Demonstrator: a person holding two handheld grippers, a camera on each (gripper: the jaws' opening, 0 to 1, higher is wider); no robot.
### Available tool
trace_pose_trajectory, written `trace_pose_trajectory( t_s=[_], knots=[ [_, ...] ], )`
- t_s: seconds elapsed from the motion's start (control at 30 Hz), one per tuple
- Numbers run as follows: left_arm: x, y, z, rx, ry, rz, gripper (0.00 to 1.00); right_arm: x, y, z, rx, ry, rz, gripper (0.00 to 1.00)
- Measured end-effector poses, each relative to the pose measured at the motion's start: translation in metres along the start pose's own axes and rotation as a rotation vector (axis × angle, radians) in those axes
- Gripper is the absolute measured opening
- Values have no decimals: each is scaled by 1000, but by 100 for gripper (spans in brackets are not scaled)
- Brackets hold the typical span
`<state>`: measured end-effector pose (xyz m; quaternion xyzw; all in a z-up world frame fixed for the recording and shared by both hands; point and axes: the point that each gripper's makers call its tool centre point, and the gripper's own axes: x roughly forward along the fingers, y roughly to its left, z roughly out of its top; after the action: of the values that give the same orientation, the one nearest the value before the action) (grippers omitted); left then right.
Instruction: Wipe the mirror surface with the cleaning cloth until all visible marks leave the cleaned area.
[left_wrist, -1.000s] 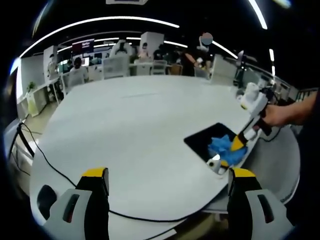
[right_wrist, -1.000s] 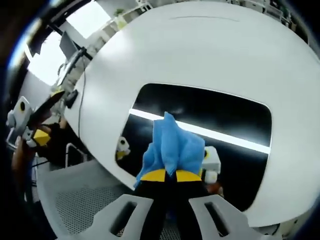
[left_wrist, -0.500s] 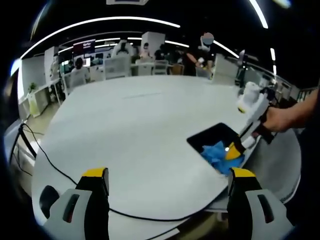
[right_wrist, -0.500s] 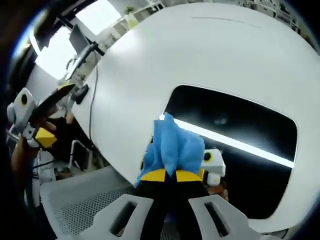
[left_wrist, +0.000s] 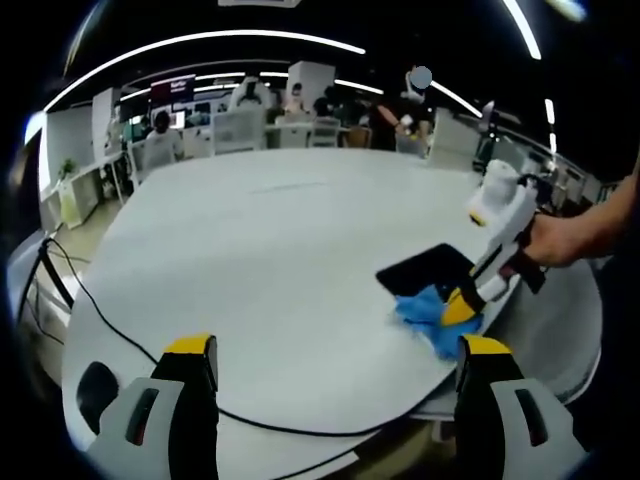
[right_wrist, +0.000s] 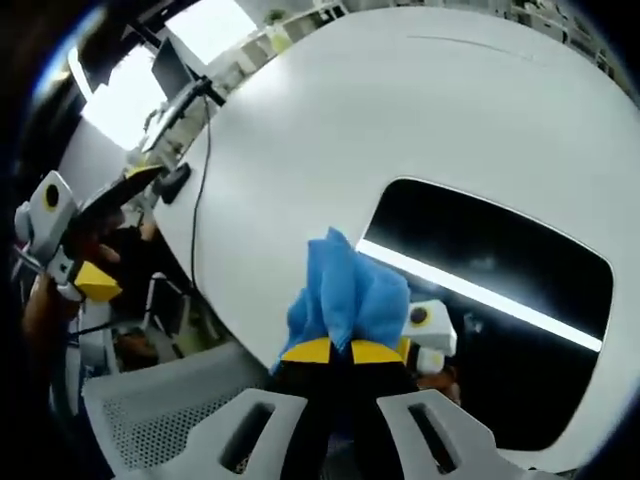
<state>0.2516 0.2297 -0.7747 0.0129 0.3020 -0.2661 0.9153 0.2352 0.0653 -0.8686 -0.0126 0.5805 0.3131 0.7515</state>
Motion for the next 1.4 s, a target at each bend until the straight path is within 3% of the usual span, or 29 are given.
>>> trace_pose_trajectory(
  t_s=[0.43, 1.13, 1.4],
  knots=[
    [5, 1, 5, 14, -11, -13, 100, -1, -2, 6, 6, 14, 20, 0],
    [3, 12, 0, 4, 8, -4, 100, 13, -37, 78, -37, 13, -43, 0],
    [6, 11, -2, -5, 12, -5, 100, 19, -46, 95, -34, 3, -56, 0]
  ],
)
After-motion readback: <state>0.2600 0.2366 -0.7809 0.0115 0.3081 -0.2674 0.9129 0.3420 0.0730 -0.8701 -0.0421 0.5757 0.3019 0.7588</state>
